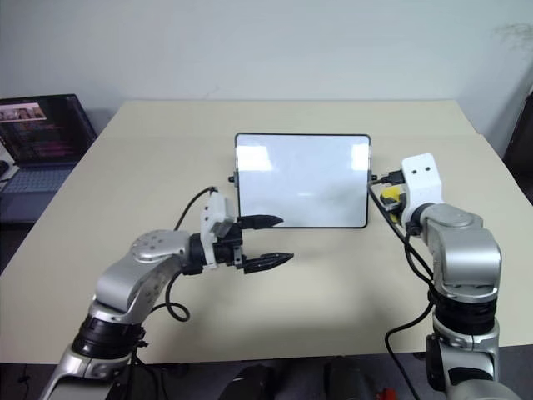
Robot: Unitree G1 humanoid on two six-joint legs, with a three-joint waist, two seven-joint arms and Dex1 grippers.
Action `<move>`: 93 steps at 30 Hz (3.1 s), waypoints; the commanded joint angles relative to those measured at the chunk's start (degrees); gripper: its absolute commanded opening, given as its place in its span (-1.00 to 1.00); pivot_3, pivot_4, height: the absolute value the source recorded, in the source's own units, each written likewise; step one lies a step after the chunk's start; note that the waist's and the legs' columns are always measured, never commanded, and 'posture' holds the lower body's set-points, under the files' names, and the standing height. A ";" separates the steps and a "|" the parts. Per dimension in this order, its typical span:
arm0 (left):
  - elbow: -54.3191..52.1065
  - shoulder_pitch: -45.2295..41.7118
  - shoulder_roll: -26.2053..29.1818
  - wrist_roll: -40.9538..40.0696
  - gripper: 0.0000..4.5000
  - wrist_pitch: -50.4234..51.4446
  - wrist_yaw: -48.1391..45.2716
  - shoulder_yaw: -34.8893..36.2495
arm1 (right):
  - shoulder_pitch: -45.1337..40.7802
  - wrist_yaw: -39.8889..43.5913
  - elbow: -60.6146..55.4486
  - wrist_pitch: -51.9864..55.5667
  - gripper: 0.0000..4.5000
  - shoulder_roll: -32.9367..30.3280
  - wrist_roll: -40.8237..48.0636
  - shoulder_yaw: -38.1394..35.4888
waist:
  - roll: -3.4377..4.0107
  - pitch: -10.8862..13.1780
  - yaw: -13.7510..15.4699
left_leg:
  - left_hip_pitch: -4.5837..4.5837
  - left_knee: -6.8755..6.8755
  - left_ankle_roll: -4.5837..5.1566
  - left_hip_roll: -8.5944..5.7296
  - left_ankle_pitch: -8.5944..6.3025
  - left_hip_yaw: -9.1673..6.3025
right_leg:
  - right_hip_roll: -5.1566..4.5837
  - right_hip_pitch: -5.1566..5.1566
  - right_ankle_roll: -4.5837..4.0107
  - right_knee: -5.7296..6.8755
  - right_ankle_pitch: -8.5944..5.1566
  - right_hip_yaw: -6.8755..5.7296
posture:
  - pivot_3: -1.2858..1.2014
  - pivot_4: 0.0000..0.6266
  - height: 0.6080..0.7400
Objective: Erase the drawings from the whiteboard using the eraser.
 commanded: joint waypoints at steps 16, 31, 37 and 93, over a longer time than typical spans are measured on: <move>9.01 -3.15 -1.23 13.40 1.00 -21.39 -7.52 -7.96 | 3.75 -5.75 1.20 -0.33 -0.57 1.88 3.54 -4.92 | 0.01 -0.01 0.00 | 0.01 0.04 0.21 -0.01 -0.11 0.01 | 0.00 0.00 0.00 0.07 0.01 0.00 | 0.03 -0.52 1.00; 9.12 -2.66 -1.40 13.62 1.00 -22.01 -4.50 -5.91 | 4.88 -7.27 8.83 -6.66 -0.57 1.76 6.19 -3.21 | 0.03 -0.02 -0.12 | 0.06 0.11 0.25 -0.04 -0.12 0.05 | 0.04 0.01 0.02 0.21 0.02 0.03 | 0.03 -0.52 1.00; 9.01 -2.59 -1.12 13.52 1.00 -22.02 -4.36 -5.82 | 5.18 -7.48 10.17 -7.65 -0.57 1.40 6.68 -2.84 | 0.03 -0.02 -0.11 | 0.08 0.12 0.25 -0.05 -0.12 0.07 | 0.04 0.01 0.02 0.27 0.02 0.05 | 0.03 -0.52 1.00; -14.72 29.52 -22.02 28.03 1.00 -12.41 53.00 9.04 | 41.27 -14.48 -5.51 -65.11 0.99 11.11 5.67 -12.74 | -0.03 -0.17 0.10 | 0.87 0.13 0.27 0.06 -0.13 0.54 | 0.00 0.45 0.32 0.68 -0.24 0.44 | 0.03 -0.52 1.00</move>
